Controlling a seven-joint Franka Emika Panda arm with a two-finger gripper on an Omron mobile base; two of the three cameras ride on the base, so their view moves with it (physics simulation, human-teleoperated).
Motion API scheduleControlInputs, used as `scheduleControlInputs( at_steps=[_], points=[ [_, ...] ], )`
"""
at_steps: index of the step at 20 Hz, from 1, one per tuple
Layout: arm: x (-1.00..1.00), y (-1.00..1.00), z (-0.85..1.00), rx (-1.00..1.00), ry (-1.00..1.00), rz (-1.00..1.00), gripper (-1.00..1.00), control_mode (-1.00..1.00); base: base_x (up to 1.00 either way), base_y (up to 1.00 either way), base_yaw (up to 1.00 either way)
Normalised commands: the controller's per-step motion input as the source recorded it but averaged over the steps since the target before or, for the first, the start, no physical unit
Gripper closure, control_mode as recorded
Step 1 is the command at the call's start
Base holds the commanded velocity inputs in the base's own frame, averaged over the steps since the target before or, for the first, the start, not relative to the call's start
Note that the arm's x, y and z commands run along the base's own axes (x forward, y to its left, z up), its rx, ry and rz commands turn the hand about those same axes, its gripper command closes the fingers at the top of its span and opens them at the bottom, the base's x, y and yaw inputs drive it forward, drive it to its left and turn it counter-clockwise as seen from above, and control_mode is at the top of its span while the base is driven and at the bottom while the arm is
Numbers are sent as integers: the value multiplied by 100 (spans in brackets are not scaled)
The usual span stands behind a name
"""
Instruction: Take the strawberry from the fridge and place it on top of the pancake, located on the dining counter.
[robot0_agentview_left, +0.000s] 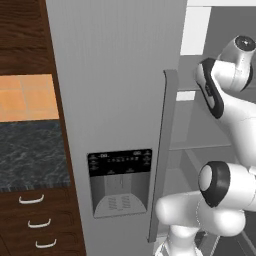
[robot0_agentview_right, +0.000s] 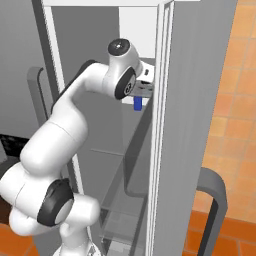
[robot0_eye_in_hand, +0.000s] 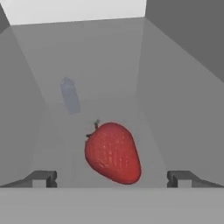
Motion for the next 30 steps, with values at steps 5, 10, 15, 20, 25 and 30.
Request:
scheduleControlInputs(
  at_steps=[5,10,15,20,25,30],
  points=[
    [42,-4,-9,0,0,0,-100,-100,0,0,0],
    [25,-6,-6,0,0,0,-100,-100,0,0,0],
    [0,-1,-13,0,0,0,-100,-100,0,0,0],
    [-1,0,-22,0,0,0,-100,-100,0,0,0],
    [0,0,-24,0,1,0,100,-100,0,0,0],
    [-1,1,-4,0,0,0,100,-100,0,0,0]
  ],
)
